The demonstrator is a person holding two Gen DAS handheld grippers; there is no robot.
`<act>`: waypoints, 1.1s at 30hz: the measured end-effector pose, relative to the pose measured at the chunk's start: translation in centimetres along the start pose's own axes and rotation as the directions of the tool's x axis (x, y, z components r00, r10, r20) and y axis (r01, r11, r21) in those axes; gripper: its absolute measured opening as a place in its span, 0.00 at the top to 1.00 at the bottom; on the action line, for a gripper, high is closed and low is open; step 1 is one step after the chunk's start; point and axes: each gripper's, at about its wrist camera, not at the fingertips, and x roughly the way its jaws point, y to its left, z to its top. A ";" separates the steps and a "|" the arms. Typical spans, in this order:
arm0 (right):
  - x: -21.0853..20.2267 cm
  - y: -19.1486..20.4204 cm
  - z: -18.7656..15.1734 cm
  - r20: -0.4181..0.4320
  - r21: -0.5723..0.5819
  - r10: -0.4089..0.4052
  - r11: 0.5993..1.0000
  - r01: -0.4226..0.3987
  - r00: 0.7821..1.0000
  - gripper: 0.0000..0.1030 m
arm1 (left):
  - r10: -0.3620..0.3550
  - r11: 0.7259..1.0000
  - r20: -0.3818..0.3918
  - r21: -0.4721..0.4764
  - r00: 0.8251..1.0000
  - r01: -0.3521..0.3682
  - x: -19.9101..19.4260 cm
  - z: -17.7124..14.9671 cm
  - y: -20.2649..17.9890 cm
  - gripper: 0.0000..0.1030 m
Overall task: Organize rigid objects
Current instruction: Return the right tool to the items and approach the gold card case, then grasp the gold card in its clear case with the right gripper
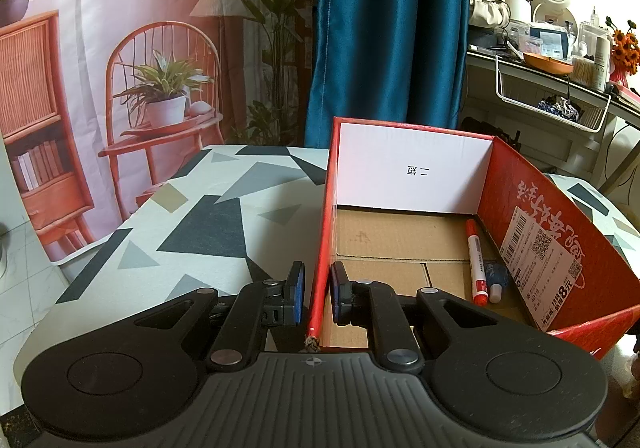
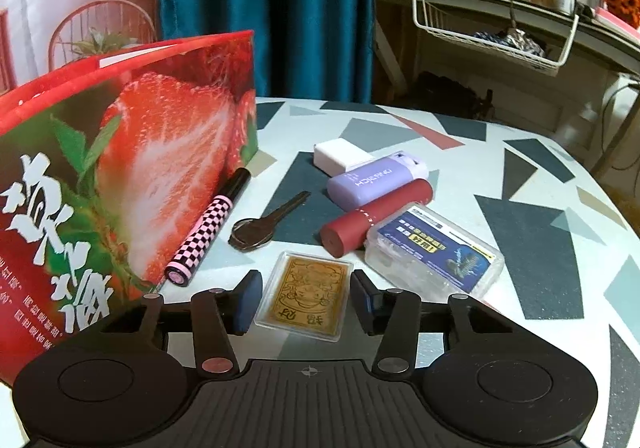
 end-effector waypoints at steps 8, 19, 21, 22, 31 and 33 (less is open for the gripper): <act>0.0 0.1 0.0 -0.001 -0.005 0.003 1.000 -0.003 1.000 0.56 | 0.001 1.000 0.000 0.000 1.000 -0.001 0.0 0.0 0.0 0.85; 0.2 0.1 0.1 -0.010 -0.002 0.003 1.000 -0.003 1.000 0.55 | 0.000 1.000 0.000 0.000 1.000 0.000 0.0 0.0 0.0 0.85; 0.2 0.1 0.1 -0.012 -0.002 0.002 1.000 -0.002 1.000 0.55 | 0.000 1.000 0.000 0.000 1.000 0.000 0.0 0.0 0.0 0.85; 0.3 0.1 0.1 -0.012 -0.002 0.001 1.000 -0.001 1.000 0.55 | 0.000 1.000 0.000 0.000 1.000 0.000 0.0 0.0 0.0 0.85; 0.0 0.4 0.0 0.005 -0.015 -0.005 1.000 0.005 1.000 0.57 | 0.000 1.000 0.000 0.001 1.000 0.000 0.0 0.0 0.0 0.85; -0.2 0.5 -0.1 0.017 -0.021 -0.001 1.000 0.001 1.000 0.57 | 0.000 1.000 0.000 0.000 1.000 0.000 0.0 0.0 0.0 0.85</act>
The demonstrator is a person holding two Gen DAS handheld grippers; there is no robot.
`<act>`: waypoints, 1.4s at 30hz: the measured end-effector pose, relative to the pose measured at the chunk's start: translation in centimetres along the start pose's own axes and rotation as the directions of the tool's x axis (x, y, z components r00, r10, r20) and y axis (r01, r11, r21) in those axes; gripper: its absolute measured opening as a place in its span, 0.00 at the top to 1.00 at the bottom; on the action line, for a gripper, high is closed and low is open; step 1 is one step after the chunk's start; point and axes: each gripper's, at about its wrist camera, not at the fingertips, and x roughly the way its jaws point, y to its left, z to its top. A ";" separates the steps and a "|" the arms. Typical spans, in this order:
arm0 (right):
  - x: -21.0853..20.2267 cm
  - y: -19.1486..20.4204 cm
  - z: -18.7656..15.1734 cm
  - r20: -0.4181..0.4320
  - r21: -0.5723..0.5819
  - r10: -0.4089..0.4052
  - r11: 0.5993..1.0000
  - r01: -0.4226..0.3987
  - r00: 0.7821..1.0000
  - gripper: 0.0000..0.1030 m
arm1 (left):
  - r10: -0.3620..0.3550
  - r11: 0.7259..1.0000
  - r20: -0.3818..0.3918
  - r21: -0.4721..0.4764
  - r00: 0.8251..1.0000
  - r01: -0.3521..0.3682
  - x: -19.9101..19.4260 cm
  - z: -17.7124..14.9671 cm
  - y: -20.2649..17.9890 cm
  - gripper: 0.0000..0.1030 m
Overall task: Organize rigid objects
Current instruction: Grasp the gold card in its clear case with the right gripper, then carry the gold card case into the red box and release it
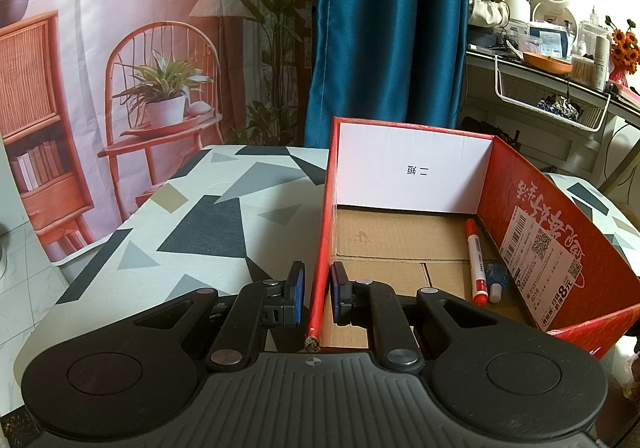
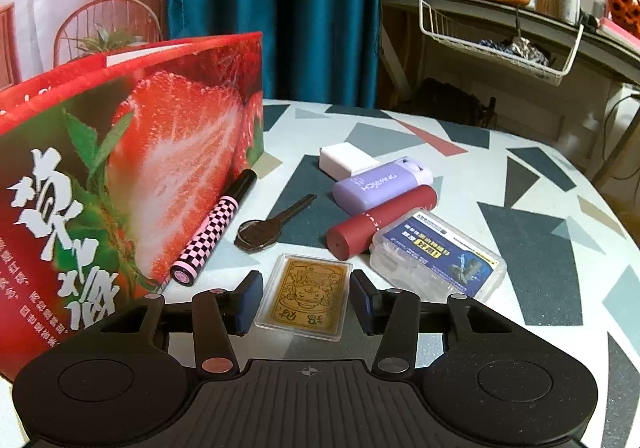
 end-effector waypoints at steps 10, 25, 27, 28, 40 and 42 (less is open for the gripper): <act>-1.3 0.0 0.1 0.047 -0.005 0.018 1.000 -0.018 0.999 0.57 | 0.000 1.000 -0.001 0.000 1.000 0.000 0.0 0.0 0.0 0.85; -6.9 -0.4 9.4 0.239 -0.104 0.190 0.980 -0.169 0.952 0.57 | -0.005 1.000 -0.006 -0.009 1.000 0.005 0.2 0.0 0.1 0.85; -6.9 0.7 11.0 0.231 -0.167 0.246 0.963 -0.211 0.941 0.57 | -0.005 1.000 -0.005 -0.009 1.000 0.005 0.2 0.0 0.1 0.85; -6.9 1.3 11.5 0.221 -0.197 0.271 0.953 -0.230 0.937 0.57 | -0.005 1.000 -0.005 -0.009 1.000 0.005 0.2 0.0 0.1 0.85; -3.5 6.9 11.7 0.019 -0.389 0.363 0.861 -0.328 0.932 0.57 | -0.008 1.000 -0.001 -0.005 1.000 0.008 0.2 0.0 0.0 0.85; -3.3 7.1 11.4 0.010 -0.410 0.354 0.854 -0.320 0.935 0.57 | -0.011 1.000 -0.002 -0.007 1.000 0.011 0.2 0.0 0.1 0.85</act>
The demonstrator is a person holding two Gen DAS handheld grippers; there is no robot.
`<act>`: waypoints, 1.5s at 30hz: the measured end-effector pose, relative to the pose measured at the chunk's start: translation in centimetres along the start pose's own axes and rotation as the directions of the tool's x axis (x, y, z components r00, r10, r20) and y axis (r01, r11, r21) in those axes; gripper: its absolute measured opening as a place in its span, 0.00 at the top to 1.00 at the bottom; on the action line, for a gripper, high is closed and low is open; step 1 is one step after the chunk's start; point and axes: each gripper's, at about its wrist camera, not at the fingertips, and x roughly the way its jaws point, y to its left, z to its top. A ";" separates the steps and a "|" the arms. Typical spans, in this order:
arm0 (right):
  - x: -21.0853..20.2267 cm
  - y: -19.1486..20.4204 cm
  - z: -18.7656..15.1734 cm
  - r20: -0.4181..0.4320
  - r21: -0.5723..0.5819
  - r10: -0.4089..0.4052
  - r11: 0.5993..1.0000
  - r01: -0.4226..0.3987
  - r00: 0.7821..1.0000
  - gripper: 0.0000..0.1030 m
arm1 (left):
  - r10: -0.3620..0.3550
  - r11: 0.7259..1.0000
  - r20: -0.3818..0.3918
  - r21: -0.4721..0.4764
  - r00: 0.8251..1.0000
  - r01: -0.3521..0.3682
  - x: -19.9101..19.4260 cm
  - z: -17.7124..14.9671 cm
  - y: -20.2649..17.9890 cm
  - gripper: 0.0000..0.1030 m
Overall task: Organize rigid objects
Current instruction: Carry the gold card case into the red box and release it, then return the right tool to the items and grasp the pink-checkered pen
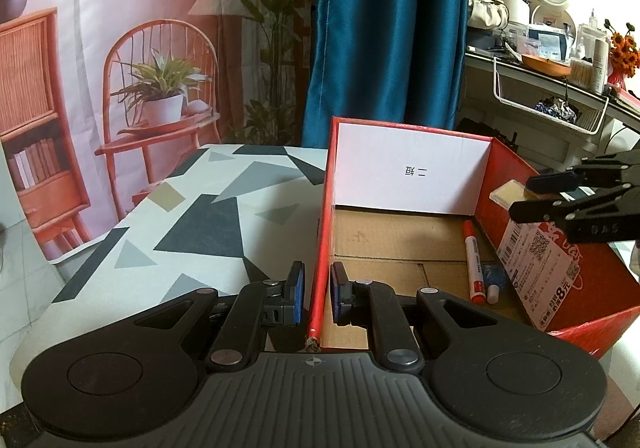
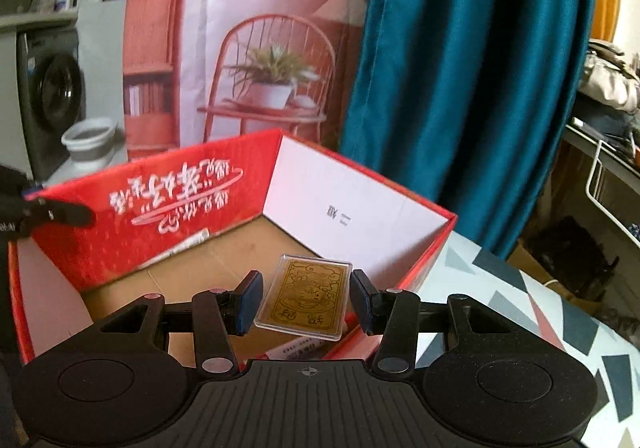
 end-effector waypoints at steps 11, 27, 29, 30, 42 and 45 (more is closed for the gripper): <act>-0.3 0.6 -0.2 0.021 0.020 -0.021 1.000 0.021 1.000 0.57 | -0.001 1.000 0.002 -0.002 1.000 0.001 0.0 0.0 0.0 0.85; -3.7 -7.3 -5.0 0.030 0.319 -0.166 0.936 0.148 0.986 0.75 | 0.001 1.000 0.001 -0.006 1.000 -0.001 -0.1 -0.1 0.1 0.85; -2.7 -7.5 -6.1 -0.001 0.341 -0.145 0.930 0.136 0.989 0.77 | 0.006 1.000 0.001 -0.003 1.000 -0.006 0.0 -0.1 0.0 0.85; -2.2 -7.6 -6.6 -0.013 0.354 -0.129 0.927 0.125 0.992 0.78 | 0.009 1.000 0.001 0.000 1.000 -0.009 -0.1 -0.1 0.0 0.85; 2.3 -5.5 -8.2 -0.085 0.393 -0.015 0.918 0.047 0.996 0.77 | 0.024 1.000 -0.005 0.014 1.000 -0.024 0.0 0.0 -0.2 0.85; 3.0 -5.7 -8.2 -0.108 0.413 -0.024 0.908 0.067 0.994 0.79 | 0.028 0.999 -0.005 0.018 1.000 -0.028 0.0 -0.1 -0.3 0.85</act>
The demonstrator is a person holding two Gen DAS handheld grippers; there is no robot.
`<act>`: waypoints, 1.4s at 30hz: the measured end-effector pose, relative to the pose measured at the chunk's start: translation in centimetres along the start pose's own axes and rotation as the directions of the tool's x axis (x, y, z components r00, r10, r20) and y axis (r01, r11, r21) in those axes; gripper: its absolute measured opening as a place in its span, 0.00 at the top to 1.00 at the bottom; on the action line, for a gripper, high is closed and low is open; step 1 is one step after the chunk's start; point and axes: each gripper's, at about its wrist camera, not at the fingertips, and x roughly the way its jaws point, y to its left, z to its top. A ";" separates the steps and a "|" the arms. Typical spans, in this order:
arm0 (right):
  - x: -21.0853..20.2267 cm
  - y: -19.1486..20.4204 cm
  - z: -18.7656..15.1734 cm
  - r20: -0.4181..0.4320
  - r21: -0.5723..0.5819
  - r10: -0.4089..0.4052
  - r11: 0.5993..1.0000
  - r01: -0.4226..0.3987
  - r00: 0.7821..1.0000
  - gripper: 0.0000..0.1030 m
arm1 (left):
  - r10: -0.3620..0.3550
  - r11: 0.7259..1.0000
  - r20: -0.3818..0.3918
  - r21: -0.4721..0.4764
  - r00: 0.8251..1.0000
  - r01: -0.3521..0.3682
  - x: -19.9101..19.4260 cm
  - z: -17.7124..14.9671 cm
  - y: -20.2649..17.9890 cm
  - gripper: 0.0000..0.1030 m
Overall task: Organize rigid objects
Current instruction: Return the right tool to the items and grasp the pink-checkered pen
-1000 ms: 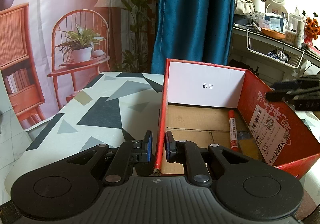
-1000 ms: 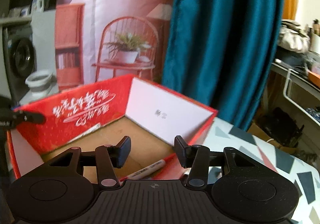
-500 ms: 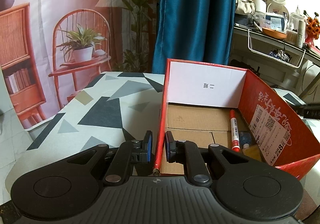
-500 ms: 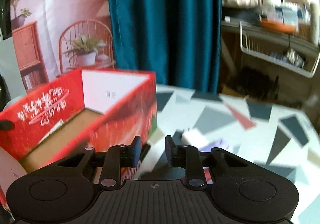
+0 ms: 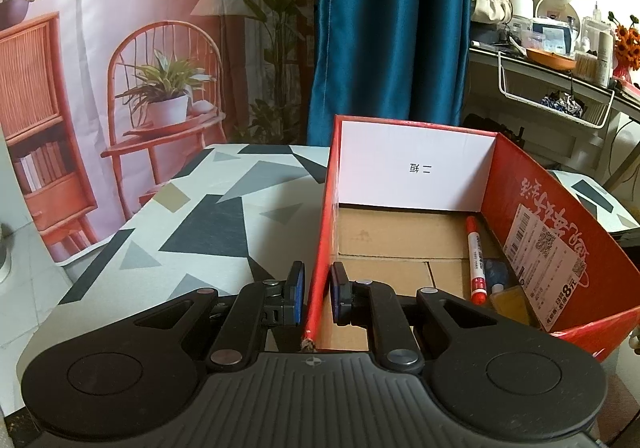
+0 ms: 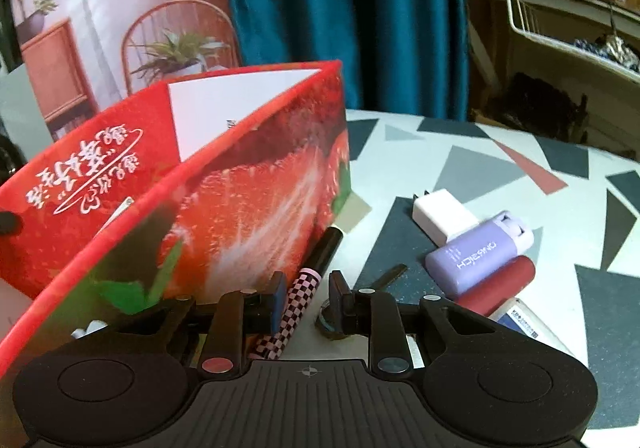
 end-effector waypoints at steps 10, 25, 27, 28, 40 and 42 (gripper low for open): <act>1.3 -0.9 -0.1 -0.082 0.079 0.108 0.992 -0.102 0.991 0.92 | -0.010 1.000 0.001 -0.005 1.000 0.010 0.0 0.0 0.2 0.85; 3.4 -1.8 1.0 -0.155 0.157 0.102 0.984 -0.078 0.983 0.82 | -0.006 1.000 -0.006 -0.007 1.000 0.006 0.0 -0.1 0.0 0.85; 3.8 -1.3 0.9 -0.170 0.129 0.061 0.991 -0.039 0.984 0.83 | -0.009 1.000 -0.009 -0.014 1.000 0.009 0.0 -0.1 0.1 0.85; 3.7 -1.0 0.8 -0.166 0.107 0.044 0.994 -0.027 0.985 0.84 | -0.008 1.000 -0.010 -0.014 1.000 0.007 0.0 -0.1 0.1 0.85; 2.3 2.6 -1.1 -0.138 -0.093 -0.158 0.985 0.146 0.978 0.85 | -0.006 1.000 -0.015 -0.029 1.000 0.006 0.3 0.0 0.3 0.85; 2.2 2.5 -1.3 -0.129 -0.084 -0.155 0.986 0.144 0.979 0.85 | -0.008 1.000 -0.016 -0.031 1.000 0.007 0.3 0.0 0.3 0.85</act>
